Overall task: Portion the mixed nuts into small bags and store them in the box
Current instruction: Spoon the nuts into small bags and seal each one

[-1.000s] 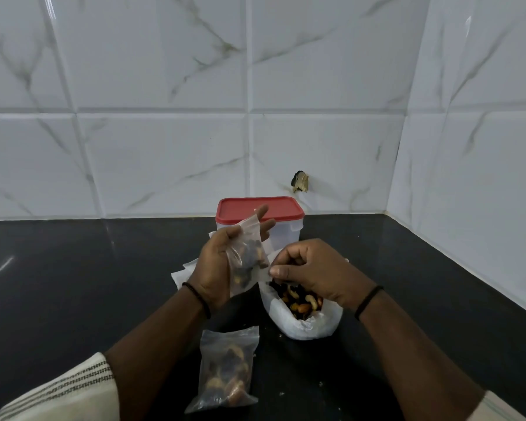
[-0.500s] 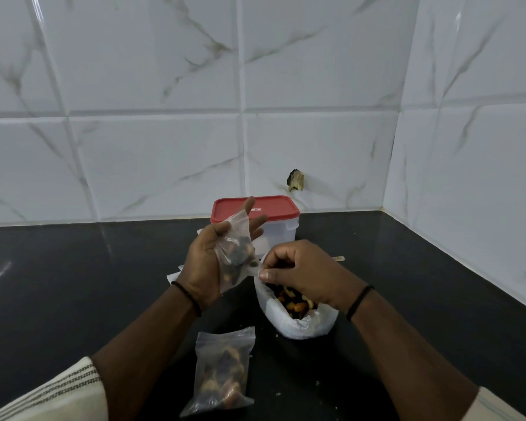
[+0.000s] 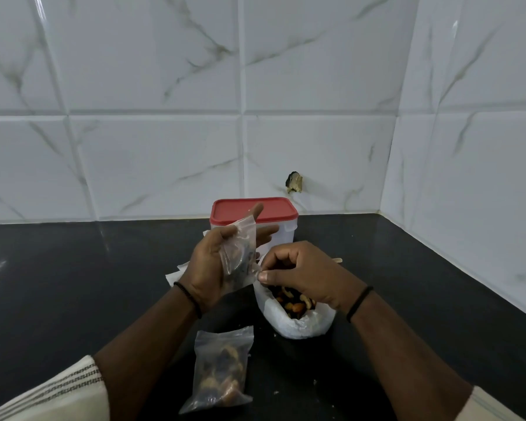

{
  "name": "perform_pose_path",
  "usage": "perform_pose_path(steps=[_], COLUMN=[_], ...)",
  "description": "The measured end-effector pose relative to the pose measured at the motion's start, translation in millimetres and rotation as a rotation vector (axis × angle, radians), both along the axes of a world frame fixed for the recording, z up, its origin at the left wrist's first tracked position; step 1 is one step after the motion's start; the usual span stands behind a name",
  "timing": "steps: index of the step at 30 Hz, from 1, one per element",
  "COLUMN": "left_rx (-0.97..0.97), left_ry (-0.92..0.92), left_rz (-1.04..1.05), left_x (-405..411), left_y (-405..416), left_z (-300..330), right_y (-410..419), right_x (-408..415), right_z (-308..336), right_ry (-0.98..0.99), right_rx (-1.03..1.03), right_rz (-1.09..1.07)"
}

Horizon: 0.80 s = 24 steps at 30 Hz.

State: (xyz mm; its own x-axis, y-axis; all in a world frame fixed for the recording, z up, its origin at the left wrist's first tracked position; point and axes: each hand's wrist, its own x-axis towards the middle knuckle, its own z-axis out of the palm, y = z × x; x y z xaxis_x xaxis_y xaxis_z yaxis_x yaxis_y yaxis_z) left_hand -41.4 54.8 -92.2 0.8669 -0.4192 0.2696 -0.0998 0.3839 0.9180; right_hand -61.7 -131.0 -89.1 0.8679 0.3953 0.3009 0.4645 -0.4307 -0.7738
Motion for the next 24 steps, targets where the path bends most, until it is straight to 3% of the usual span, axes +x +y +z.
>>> perform_pose_path(steps=[14, 19, 24], left_rx=[-0.005, -0.049, -0.032], left_ry=[0.031, 0.027, 0.043], left_rz=[0.007, -0.073, -0.150], left_x=[5, 1, -6], left_y=[2, 0, -8], left_z=[-6, -5, -3], right_y=[0, 7, 10], right_x=[3, -2, -7], right_z=[-3, 5, 6], right_ry=[-0.041, 0.058, 0.062], right_rx=[-0.043, 0.235, 0.331], right_rz=[-0.141, -0.137, -0.111])
